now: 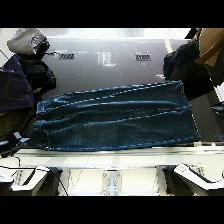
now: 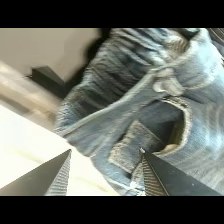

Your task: Fold the clothes and pants, and hang the long-sleeved shirts on hangers.

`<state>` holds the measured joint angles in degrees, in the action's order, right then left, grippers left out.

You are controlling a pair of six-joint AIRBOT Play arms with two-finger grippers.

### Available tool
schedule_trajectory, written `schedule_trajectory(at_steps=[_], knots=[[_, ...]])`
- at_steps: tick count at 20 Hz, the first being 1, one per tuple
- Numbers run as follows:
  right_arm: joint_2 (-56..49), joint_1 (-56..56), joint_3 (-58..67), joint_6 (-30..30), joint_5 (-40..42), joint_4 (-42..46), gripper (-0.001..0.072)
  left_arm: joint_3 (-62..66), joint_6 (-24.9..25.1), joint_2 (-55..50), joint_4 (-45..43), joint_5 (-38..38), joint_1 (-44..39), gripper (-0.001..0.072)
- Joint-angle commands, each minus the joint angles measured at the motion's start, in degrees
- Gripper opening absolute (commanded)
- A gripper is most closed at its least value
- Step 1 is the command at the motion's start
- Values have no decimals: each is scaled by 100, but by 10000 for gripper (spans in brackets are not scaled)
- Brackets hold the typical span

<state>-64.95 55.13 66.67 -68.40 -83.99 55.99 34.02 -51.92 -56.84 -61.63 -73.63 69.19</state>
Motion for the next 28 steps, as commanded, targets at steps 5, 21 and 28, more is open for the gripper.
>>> schedule_trajectory(at_steps=[5,21,28], knots=[[455,17,-59,17,199,-39,393,-94,332,-492,643,-92,793,510],[457,17,-57,13,-105,-570,392,-92,404,-1558,949,413,42,303],[621,337,-608,645,-463,944,394,-92,680,-1558,1440,240,7,25]])
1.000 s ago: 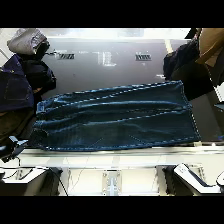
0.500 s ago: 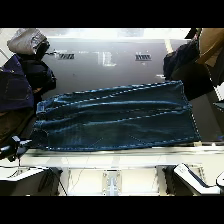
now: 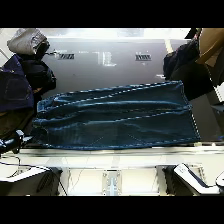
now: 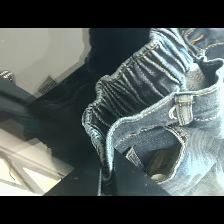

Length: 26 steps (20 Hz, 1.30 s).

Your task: Fold the clothes and pants, and hang the long-sleeved shirts on hangers.

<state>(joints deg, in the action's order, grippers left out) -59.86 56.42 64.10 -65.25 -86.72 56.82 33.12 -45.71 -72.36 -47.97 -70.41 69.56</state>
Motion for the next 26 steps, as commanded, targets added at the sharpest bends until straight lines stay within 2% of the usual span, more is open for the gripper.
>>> schedule_trajectory(at_steps=[1,2,3,4,6,9,12,14,17,22,24,26], knots=[[271,555,-844,527,-20,785,397,-2,59,-7,-7,-79,-31,24],[422,918,-1392,660,293,577,422,-2,57,-7,-33,-81,-31,24],[535,1298,-1991,833,686,304,529,-2,48,-2,-28,-92,-31,24],[557,1628,-2511,933,1086,83,540,-2,-17,2,2,-146,-31,24],[549,1899,-3246,944,1853,-129,539,-2,-55,17,4,-232,-31,24],[313,1897,-3598,942,2339,-114,511,-2,-55,94,2,-234,-31,24],[-424,1895,-3598,957,2232,-608,512,-2,-197,208,2,-258,-31,24],[-699,1897,-3595,1056,2210,-505,512,-2,-212,299,2,-260,-31,24],[-612,1897,-3567,1054,2317,-249,512,-2,-208,433,0,-273,-31,24],[-627,1895,-3630,1047,2697,-431,506,-2,-210,474,2,-278,-31,24],[-627,1895,-3644,1025,2883,-560,445,-2,-208,474,2,-275,-31,24],[-627,1893,-3646,1025,3071,-649,444,-2,-201,472,0,-271,-31,24]])
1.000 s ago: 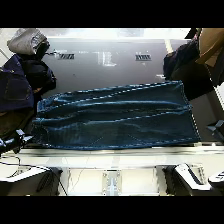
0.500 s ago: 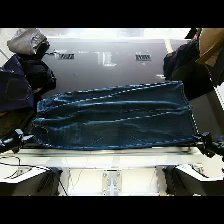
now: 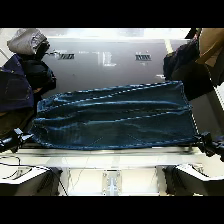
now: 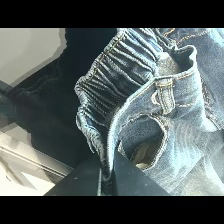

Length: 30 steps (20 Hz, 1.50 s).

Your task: Fold the clothes and pants, and hang the long-sleeved shirts on hangers.

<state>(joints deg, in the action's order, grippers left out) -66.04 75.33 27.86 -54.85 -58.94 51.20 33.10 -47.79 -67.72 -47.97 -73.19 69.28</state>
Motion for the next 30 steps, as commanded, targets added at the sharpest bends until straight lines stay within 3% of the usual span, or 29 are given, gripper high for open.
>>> schedule_trajectory(at_steps=[1,4,7,9,12,13,14,17,20,22,26,30], knots=[[-9,4,-22,-15,317,-57,444,0,7,9,0,7,-2,23],[-20,4,-44,-164,157,535,445,0,9,9,0,7,-2,24],[-20,2,-57,-11,387,11,444,0,7,9,0,4,-2,24],[-26,-105,-57,144,404,-140,350,0,11,9,0,9,0,24],[-166,-479,-57,186,498,-160,311,0,26,9,0,111,-2,24],[-221,-595,-57,184,483,-247,148,2,26,9,4,118,-2,24],[-221,-684,-55,205,463,-415,35,9,24,17,13,92,-2,24],[118,-667,94,638,98,-1390,35,39,28,387,483,221,11,23],[951,-382,584,197,-129,-841,34,313,17,1154,581,426,11,22],[1390,70,929,-219,-358,-308,33,549,-232,1639,103,610,11,21],[1818,748,1580,-101,-1423,-24,34,944,-682,2413,-1191,586,11,22],[2153,789,1908,-269,-1593,55,34,984,-990,2944,-1746,553,9,22]])
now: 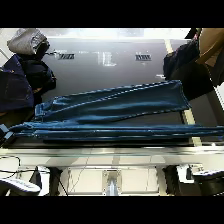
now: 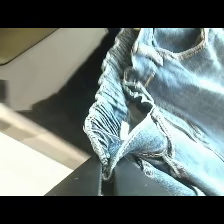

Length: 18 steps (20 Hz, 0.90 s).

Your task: Fold the clothes and pants, and hang the long-sleeved shirts on hangers.

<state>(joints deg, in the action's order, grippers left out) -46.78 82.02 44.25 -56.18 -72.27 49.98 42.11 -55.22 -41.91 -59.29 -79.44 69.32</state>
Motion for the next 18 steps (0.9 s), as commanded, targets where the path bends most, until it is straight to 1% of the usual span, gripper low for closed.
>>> schedule_trajectory(at_steps=[1,3,4,5,6,7,8,10,13,15,16,18], knots=[[212,120,354,-192,-223,302,34,109,-271,356,-686,1180,4,22],[199,120,494,-396,26,170,33,251,-704,334,-785,1241,7,22],[201,96,579,-439,201,-302,33,337,-892,319,-660,1285,-2,21],[197,9,664,-389,459,-938,33,415,-892,282,-461,1377,-35,20],[195,-186,743,-267,807,-1394,32,468,-896,232,-428,1458,-136,20],[151,-535,861,-269,1202,-1598,31,501,-918,144,-433,1512,-304,20],[37,-966,1014,-275,1451,-1530,31,503,-975,46,-452,1556,-501,20],[-396,-2022,1309,-531,1788,-1137,31,503,-1340,-214,-638,1768,-1008,20],[-1364,-3536,1714,-1392,2629,-402,31,503,-2138,-605,-1156,2465,-1812,20],[-2157,-4288,2140,-1790,3008,-166,31,511,-2677,-844,-1733,2894,-2275,19],[-2581,-4564,2415,-2028,3058,2,31,549,-2809,-988,-2009,2935,-2487,20],[-3394,-4999,3036,-2616,2911,535,31,658,-2820,-1329,-2376,2883,-2942,20]])
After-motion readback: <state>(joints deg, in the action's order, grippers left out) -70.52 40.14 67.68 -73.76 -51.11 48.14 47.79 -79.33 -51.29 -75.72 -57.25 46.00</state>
